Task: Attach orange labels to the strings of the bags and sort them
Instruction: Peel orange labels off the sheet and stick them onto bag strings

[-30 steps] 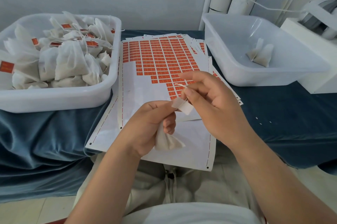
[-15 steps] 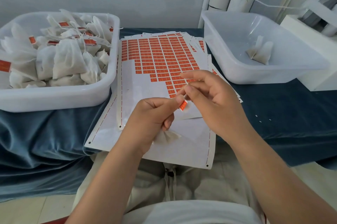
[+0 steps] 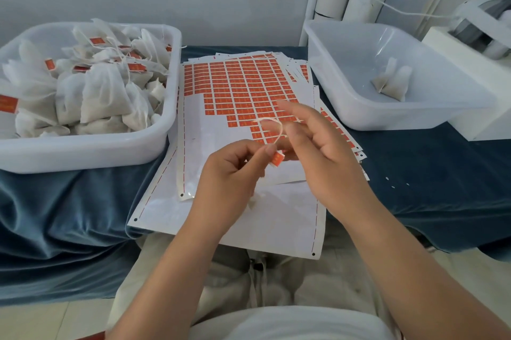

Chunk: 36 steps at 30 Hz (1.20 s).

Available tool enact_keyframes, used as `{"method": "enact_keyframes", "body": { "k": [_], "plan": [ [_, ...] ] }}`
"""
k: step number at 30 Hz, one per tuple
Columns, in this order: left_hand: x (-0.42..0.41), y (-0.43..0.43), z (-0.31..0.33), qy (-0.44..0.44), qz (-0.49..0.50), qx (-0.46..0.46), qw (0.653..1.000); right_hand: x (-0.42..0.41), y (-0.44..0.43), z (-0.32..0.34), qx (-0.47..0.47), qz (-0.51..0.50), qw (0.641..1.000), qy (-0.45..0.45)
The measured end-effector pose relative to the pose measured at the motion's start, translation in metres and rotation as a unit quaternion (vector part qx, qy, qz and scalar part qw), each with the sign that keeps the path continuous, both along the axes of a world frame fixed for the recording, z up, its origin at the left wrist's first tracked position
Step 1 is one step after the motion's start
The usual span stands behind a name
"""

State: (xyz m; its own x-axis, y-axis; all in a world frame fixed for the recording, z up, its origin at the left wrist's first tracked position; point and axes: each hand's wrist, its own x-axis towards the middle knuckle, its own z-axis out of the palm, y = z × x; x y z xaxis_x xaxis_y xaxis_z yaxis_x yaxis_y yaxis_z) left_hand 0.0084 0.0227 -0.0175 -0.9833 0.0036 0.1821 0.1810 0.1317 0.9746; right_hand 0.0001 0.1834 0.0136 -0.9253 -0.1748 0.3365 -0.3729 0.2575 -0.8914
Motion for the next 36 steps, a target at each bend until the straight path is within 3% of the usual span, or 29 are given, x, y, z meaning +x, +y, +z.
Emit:
{"method": "enact_keyframes", "body": {
  "k": [3,5,7,9,16,23,28,36],
  "plan": [
    [0.000,0.000,0.001,0.013,0.037,0.003,0.999,-0.002,-0.006,0.001,-0.033,-0.025,0.997,-0.060],
    [0.001,-0.001,0.001,0.020,0.050,-0.003,0.999,-0.004,-0.004,-0.002,0.018,-0.038,0.995,-0.096],
    [0.002,-0.001,0.000,0.027,0.047,-0.010,0.998,-0.003,-0.002,-0.008,0.111,-0.012,0.990,-0.080],
    [0.002,-0.001,0.000,0.027,0.039,-0.013,0.999,-0.002,-0.001,-0.013,0.144,0.028,0.988,-0.050],
    [0.000,0.001,0.000,-0.007,0.027,0.004,1.000,-0.001,-0.004,-0.018,0.141,0.041,0.989,-0.028],
    [-0.002,-0.004,0.002,-0.010,-0.005,-0.006,1.000,-0.001,-0.009,-0.030,0.122,-0.030,0.992,-0.012],
    [0.000,-0.011,0.004,-0.018,0.007,0.020,1.000,0.000,-0.011,-0.030,0.111,0.003,0.994,-0.005],
    [-0.033,-0.057,0.044,-0.011,0.125,0.101,0.987,-0.001,-0.005,-0.020,0.057,-0.003,0.998,-0.020]
  ]
}}
